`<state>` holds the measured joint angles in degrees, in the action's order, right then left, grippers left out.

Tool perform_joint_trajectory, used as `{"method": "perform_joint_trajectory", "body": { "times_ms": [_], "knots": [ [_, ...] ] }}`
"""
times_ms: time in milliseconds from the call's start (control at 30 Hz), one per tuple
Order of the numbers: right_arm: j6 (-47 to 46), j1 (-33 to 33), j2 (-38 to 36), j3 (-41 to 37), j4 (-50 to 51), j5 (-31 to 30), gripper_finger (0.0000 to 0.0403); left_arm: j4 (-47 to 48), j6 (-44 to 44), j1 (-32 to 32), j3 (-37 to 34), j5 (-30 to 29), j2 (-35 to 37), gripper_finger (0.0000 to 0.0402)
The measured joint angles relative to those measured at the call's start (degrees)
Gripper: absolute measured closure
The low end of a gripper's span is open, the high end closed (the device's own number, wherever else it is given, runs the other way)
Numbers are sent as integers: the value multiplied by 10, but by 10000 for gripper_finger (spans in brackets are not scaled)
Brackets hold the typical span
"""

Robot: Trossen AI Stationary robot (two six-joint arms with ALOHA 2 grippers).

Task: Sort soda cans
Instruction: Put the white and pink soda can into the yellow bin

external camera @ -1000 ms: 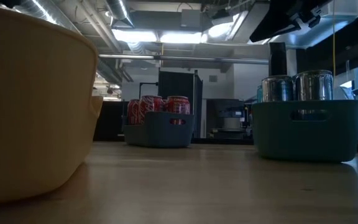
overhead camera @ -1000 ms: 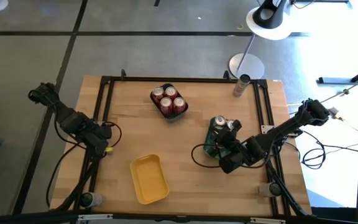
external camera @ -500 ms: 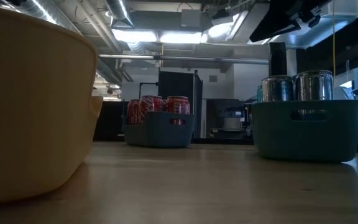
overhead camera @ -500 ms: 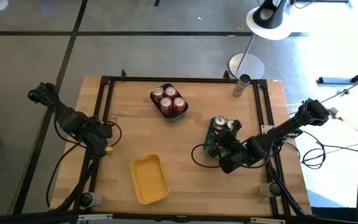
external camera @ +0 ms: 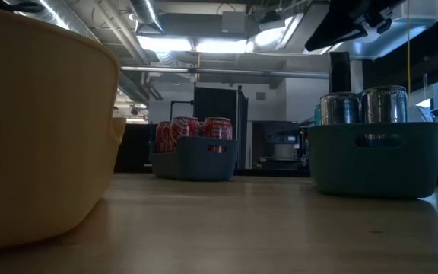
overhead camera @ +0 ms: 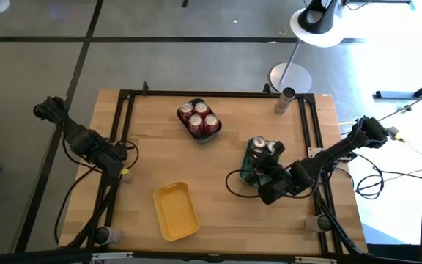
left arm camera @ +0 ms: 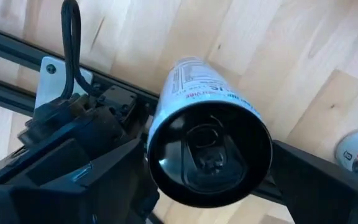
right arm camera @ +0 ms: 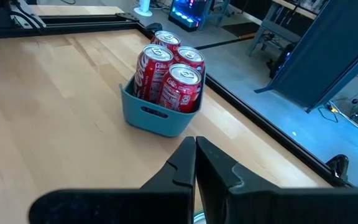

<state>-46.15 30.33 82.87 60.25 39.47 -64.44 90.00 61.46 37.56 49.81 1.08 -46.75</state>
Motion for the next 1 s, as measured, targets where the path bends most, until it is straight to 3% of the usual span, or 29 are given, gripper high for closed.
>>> {"method": "perform_joint_trajectory", "body": {
  "times_ms": [267, 533, 667, 833, 1000],
  "knots": [
    [2, 0, 0, 0, -4, 0, 391, -18, -12, 0, -26, 2, -20, 78],
    [15, 0, 0, 0, -5, 0, 391, -24, -6, 0, -25, 2, -31, 154],
    [16, 0, 0, 0, -7, 0, 391, -40, 5, -3, -22, -3, -34, 155],
    [30, 0, 0, 0, -32, 0, 391, -73, 15, -15, 11, -10, -44, 155],
    [122, 0, 2, 0, -125, 25, 391, -67, 24, -28, 74, -33, -63, 155]
  ]
}}
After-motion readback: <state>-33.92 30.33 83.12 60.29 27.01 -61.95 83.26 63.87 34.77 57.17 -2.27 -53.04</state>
